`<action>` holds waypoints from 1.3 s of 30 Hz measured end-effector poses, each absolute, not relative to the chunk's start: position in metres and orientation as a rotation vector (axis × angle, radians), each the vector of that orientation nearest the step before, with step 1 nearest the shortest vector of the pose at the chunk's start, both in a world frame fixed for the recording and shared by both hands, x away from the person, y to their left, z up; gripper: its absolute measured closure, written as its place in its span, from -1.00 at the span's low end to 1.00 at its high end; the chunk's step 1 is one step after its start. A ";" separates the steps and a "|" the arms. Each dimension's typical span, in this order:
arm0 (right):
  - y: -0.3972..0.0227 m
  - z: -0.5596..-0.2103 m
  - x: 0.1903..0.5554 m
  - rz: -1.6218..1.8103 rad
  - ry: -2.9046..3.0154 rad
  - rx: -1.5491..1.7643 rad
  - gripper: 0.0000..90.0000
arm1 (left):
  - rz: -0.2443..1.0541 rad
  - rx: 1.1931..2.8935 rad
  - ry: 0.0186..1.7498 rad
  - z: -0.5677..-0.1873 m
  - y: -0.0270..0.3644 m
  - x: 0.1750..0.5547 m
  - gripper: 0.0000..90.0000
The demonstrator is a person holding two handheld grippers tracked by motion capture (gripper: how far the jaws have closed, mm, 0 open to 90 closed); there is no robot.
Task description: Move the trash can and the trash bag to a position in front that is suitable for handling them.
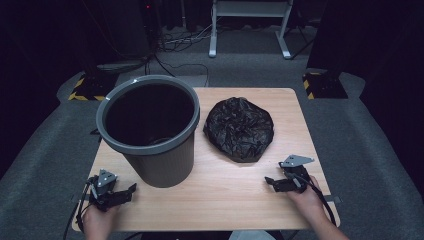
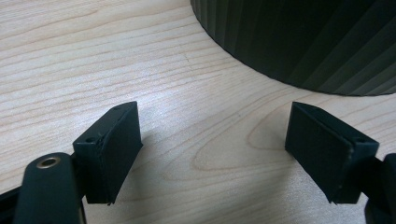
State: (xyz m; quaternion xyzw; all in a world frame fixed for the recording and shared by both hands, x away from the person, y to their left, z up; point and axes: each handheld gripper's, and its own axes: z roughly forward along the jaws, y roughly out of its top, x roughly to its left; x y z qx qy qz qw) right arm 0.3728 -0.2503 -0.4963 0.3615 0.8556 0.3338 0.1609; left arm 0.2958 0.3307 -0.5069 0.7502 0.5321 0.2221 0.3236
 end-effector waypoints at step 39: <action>-0.293 -0.495 0.469 0.856 2.294 1.342 -0.70 | 0.609 1.831 1.359 -0.488 0.347 0.310 -0.48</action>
